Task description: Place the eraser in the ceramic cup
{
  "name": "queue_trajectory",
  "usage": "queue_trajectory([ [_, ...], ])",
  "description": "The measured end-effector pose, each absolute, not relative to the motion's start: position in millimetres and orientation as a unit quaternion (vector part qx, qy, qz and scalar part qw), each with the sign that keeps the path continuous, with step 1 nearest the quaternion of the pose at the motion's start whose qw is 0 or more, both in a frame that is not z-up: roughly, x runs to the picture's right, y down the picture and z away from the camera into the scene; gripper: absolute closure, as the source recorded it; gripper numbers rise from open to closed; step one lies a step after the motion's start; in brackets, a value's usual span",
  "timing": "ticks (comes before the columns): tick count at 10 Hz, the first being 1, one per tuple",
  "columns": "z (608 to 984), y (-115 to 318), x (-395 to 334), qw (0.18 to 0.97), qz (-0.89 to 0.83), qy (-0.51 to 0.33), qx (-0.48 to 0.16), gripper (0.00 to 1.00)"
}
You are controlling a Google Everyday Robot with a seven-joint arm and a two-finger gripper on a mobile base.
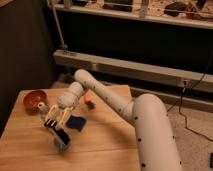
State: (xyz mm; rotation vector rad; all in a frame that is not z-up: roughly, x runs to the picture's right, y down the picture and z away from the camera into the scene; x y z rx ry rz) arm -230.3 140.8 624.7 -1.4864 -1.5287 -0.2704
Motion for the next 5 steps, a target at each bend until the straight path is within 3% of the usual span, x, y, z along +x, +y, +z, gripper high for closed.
queue_trajectory([
  [5, 643, 139, -236, 0.499, -0.101, -0.614, -0.604, 1.00],
])
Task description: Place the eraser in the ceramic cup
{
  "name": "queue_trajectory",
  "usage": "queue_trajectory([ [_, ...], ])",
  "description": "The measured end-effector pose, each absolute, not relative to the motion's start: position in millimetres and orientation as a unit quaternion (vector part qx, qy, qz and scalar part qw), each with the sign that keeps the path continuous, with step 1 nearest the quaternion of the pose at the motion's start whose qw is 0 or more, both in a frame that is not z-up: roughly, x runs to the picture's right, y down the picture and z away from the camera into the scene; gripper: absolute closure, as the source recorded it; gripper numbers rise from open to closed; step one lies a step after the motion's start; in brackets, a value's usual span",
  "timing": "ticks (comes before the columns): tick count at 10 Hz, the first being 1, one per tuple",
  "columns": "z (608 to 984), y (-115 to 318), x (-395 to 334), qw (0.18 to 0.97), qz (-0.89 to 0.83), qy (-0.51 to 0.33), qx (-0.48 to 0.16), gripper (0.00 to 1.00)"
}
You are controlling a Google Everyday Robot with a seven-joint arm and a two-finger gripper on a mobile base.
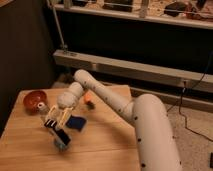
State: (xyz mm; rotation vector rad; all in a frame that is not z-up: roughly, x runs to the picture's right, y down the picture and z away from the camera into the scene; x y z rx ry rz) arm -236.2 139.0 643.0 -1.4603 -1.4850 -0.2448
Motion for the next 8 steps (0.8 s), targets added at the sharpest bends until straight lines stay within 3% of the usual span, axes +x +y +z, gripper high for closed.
queue_trajectory([
  [8, 654, 127, -244, 0.531, -0.085, -0.600, -0.592, 1.00],
])
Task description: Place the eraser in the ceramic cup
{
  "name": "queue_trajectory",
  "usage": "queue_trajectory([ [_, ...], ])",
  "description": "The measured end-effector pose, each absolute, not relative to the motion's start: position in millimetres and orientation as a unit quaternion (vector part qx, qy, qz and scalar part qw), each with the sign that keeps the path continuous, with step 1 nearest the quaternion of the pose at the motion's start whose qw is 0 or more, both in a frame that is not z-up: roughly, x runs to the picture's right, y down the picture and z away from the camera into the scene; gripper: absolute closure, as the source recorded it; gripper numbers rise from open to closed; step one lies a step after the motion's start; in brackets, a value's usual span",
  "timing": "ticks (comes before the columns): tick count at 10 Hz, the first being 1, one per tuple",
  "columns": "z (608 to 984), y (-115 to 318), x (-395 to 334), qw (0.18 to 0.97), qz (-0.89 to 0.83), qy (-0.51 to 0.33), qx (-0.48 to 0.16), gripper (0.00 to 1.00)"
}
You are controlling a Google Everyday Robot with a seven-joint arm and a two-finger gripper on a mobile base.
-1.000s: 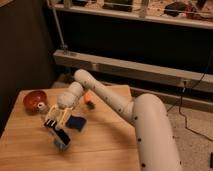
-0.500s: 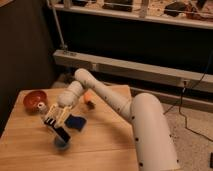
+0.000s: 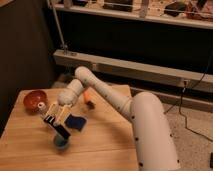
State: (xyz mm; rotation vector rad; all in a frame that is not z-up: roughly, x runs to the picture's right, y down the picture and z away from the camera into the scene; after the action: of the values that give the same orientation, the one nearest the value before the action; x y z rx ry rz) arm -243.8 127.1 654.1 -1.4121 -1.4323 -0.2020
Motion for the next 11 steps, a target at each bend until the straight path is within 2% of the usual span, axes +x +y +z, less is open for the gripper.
queue_trajectory([
  [11, 658, 143, -256, 0.501, -0.083, -0.622, -0.596, 1.00],
])
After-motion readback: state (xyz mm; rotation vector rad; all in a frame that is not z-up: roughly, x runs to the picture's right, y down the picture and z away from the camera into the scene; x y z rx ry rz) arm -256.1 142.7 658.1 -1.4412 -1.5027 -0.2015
